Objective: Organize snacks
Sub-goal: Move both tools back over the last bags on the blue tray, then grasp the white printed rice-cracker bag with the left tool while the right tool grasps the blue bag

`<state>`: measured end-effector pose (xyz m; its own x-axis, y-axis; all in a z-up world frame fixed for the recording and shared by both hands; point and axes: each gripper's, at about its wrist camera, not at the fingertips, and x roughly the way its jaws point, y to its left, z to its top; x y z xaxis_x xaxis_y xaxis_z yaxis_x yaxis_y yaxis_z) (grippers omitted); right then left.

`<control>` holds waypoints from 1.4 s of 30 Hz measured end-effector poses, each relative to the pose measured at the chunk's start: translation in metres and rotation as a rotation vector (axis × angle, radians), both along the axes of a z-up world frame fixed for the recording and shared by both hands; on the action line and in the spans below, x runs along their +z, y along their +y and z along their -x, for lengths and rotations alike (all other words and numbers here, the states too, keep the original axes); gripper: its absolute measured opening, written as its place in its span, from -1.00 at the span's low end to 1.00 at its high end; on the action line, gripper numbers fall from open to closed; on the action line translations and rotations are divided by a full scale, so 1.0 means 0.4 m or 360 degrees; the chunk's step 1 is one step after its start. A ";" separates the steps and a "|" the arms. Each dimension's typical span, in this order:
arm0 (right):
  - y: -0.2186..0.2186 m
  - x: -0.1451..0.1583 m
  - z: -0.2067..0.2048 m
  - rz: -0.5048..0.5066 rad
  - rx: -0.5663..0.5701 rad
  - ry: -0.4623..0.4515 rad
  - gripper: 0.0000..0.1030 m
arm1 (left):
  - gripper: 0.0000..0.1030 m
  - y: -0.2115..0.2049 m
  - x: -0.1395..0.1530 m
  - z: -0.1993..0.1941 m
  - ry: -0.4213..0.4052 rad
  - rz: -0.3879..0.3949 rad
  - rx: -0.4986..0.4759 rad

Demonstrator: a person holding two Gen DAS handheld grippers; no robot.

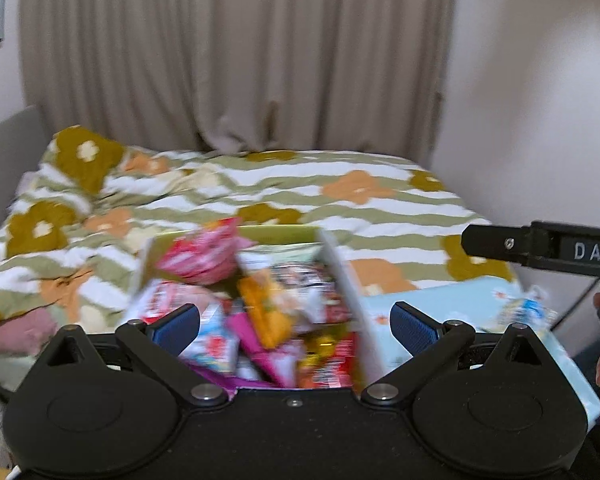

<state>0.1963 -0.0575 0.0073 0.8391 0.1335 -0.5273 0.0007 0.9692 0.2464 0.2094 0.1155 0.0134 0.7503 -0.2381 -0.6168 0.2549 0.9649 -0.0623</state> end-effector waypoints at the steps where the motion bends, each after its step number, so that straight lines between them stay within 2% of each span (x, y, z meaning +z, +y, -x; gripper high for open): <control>1: -0.021 -0.001 0.013 0.0020 -0.0027 0.0003 1.00 | 1.00 -0.023 -0.002 0.003 0.0003 0.0006 -0.0028; 5: -0.111 -0.010 0.059 0.0079 -0.0113 0.0002 1.00 | 1.00 -0.124 -0.015 0.013 0.0029 -0.0004 -0.0120; 10: -0.231 -0.036 0.078 0.0161 -0.0119 0.0005 1.00 | 1.00 -0.263 -0.055 0.014 0.0087 -0.0060 -0.0157; 18: -0.435 -0.117 0.041 0.0317 -0.0008 0.0090 1.00 | 0.99 -0.447 -0.178 -0.030 0.0278 -0.0090 -0.0113; 22: -0.521 -0.192 -0.004 0.0394 0.0079 0.0162 1.00 | 0.99 -0.504 -0.243 -0.043 0.0305 -0.0098 -0.0094; 27: -0.595 -0.295 -0.058 0.0414 0.0201 0.0274 1.00 | 1.00 -0.543 -0.332 -0.066 0.0344 -0.0219 -0.0034; 35: -0.647 -0.410 -0.119 0.0420 0.0321 0.0373 1.00 | 1.00 -0.548 -0.449 -0.118 0.0513 -0.0308 0.0018; 42: -0.667 -0.458 -0.151 0.0410 0.0374 0.0443 1.00 | 0.97 -0.534 -0.501 -0.130 0.0617 -0.0189 0.0035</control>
